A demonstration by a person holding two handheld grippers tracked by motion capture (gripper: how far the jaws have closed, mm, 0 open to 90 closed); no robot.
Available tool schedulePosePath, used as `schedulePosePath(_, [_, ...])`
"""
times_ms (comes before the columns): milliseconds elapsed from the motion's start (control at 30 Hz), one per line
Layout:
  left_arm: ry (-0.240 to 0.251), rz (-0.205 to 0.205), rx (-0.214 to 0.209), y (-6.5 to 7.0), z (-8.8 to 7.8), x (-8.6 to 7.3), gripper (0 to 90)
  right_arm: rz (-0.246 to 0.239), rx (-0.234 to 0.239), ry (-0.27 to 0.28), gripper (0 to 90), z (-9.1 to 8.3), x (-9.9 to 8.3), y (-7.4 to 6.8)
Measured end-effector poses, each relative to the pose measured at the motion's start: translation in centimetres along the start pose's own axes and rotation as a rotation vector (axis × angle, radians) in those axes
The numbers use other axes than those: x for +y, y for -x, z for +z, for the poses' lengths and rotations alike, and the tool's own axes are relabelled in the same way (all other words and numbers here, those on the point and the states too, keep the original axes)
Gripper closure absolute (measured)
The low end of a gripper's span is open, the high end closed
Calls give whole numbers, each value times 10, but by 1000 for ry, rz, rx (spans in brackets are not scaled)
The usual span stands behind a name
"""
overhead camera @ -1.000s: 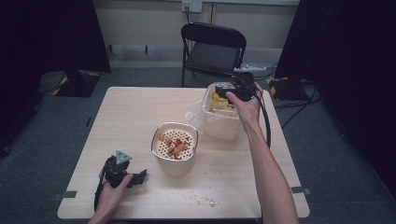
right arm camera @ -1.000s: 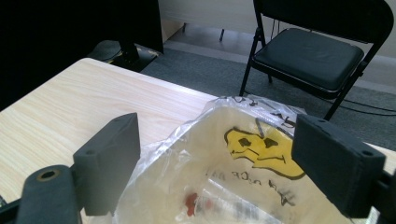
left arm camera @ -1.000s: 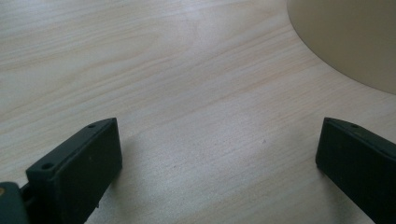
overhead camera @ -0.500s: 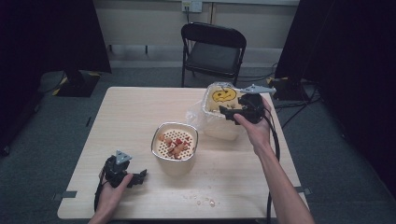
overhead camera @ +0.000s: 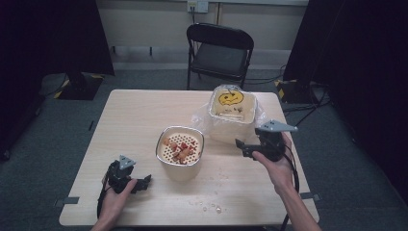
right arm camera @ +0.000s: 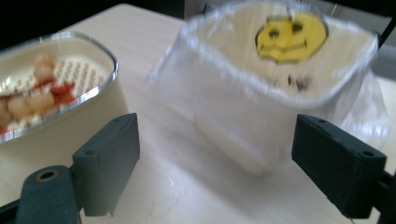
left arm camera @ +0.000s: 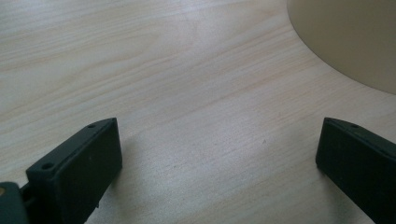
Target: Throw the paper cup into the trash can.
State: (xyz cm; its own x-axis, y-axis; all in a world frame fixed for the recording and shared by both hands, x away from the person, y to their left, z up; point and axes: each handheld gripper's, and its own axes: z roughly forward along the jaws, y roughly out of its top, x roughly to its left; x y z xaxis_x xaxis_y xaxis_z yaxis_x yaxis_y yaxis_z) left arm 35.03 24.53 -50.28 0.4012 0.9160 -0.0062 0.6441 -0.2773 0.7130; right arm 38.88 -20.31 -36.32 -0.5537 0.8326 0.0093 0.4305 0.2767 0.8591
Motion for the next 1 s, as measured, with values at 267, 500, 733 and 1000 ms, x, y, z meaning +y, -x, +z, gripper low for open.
schedulePosePath(267, [0,0,0,0,0,0,0,52,-21,-50,147,-7,-50,6])
schedulePosePath(500, [1,-1,0,0,0,0,0,76,-53,-114,149,-5,-93,16])
schedulePosePath(733, [0,0,-1,0,0,0,0,83,-107,-182,151,6,-130,23])
schedulePosePath(1000, [2,-3,0,0,0,0,0,43,-161,-222,130,19,-145,19])
